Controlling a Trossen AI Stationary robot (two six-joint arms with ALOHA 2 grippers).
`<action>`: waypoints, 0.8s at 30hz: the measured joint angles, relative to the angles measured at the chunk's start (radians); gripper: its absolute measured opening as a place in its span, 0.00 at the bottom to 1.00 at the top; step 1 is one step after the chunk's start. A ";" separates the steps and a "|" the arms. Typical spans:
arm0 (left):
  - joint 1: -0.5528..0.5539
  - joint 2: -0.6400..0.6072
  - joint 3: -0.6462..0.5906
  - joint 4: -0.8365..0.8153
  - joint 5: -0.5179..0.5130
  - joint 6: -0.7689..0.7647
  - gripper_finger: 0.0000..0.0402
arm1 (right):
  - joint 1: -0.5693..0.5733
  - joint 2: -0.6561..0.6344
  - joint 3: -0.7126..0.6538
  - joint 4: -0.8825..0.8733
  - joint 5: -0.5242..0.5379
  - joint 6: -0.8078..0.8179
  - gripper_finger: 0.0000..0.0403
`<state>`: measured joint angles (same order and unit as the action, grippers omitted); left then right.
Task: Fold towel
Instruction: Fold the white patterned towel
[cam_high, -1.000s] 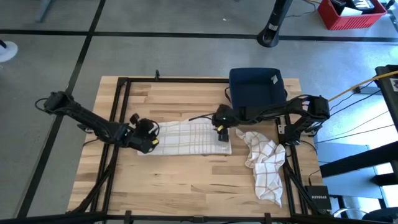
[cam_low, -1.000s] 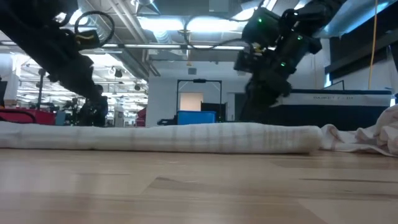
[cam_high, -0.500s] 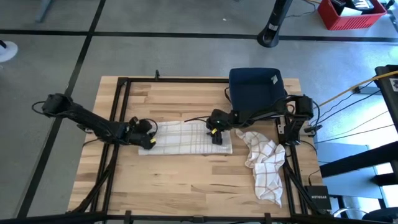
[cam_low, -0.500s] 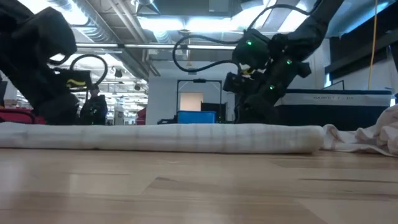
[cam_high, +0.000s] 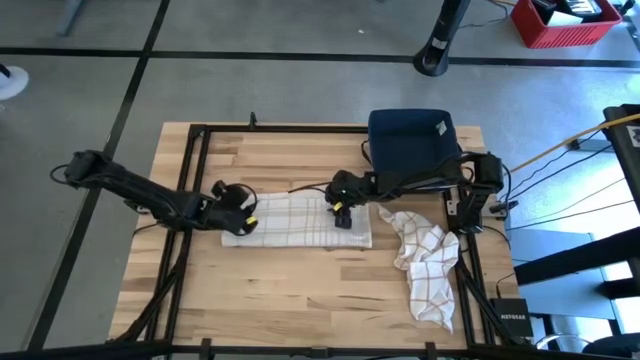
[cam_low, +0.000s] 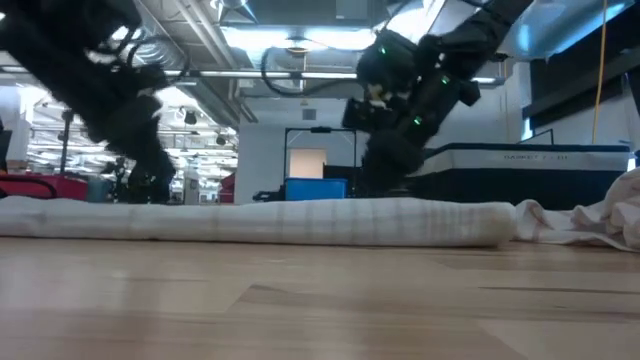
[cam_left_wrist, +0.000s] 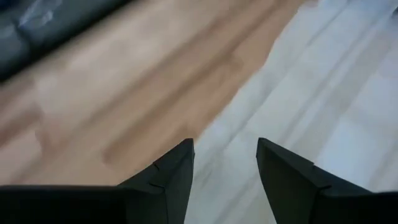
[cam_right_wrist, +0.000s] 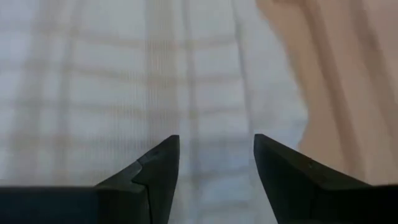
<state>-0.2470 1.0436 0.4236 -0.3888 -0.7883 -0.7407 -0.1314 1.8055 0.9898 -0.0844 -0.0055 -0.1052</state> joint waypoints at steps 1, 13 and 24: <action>0.000 -0.004 0.005 0.038 -0.008 0.037 0.41 | 0.000 0.000 0.010 0.000 -0.010 0.003 0.52; 0.029 0.156 -0.031 0.229 0.130 0.222 0.41 | 0.000 0.139 -0.008 0.346 -0.085 0.053 0.52; 0.055 0.280 -0.105 0.133 0.100 -0.091 0.41 | 0.007 0.179 -0.002 0.283 -0.135 0.098 0.52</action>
<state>-0.1919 1.3239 0.3188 -0.2560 -0.6886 -0.8322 -0.1249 1.9842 0.9881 0.1983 -0.1404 -0.0070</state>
